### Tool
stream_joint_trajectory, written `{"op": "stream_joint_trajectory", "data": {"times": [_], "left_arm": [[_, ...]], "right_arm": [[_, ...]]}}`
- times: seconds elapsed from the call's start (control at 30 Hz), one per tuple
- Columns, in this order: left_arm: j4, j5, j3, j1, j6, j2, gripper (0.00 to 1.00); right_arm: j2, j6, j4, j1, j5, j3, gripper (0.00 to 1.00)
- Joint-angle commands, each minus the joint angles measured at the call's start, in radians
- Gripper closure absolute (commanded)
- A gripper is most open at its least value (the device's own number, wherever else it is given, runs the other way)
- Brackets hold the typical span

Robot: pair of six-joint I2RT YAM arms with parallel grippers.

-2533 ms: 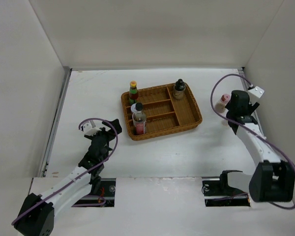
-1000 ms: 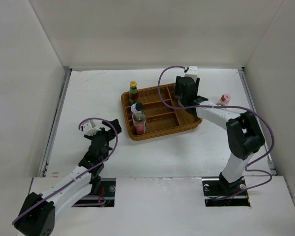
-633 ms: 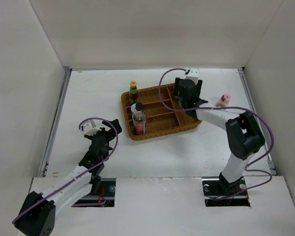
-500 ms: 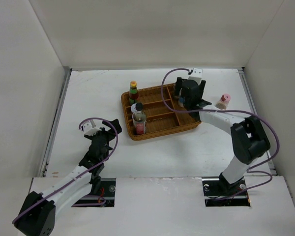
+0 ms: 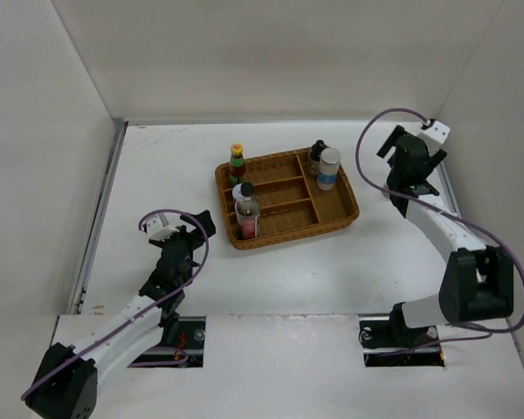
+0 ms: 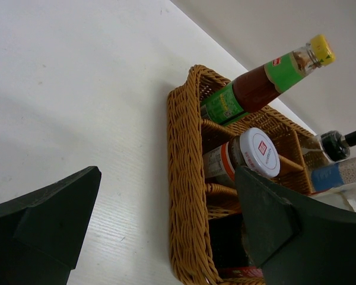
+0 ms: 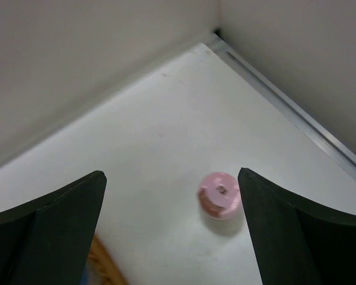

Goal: Organize the condiment bottles

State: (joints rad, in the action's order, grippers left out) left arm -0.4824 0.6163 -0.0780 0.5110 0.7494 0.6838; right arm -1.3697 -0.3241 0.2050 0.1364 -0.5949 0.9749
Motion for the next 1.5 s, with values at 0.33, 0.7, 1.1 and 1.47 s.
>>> {"op": "stream_joint_trajectory", "data": {"times": [0.33, 0.7, 1.1, 1.47], "left_arm": [[-0.047, -0.006, 0.012, -0.003, 0.01, 0.005, 0.0], [-0.05, -0.006, 0.012, -0.004, 0.01, 0.011, 0.0], [-0.047, -0.006, 0.012, -0.007, 0.01, -0.003, 0.0], [-0.013, -0.023, -0.003, -0.024, 0.01, -0.013, 0.0]], "right_arm": [[-0.281, -0.023, -0.121, -0.151, 0.098, 0.093, 0.05], [-0.338, -0.016, -0.072, -0.157, 0.095, 0.121, 0.52], [0.119, -0.021, -0.021, 0.183, 0.007, -0.131, 0.54], [0.021, -0.035, -0.021, 0.361, 0.044, -0.165, 0.53]]}}
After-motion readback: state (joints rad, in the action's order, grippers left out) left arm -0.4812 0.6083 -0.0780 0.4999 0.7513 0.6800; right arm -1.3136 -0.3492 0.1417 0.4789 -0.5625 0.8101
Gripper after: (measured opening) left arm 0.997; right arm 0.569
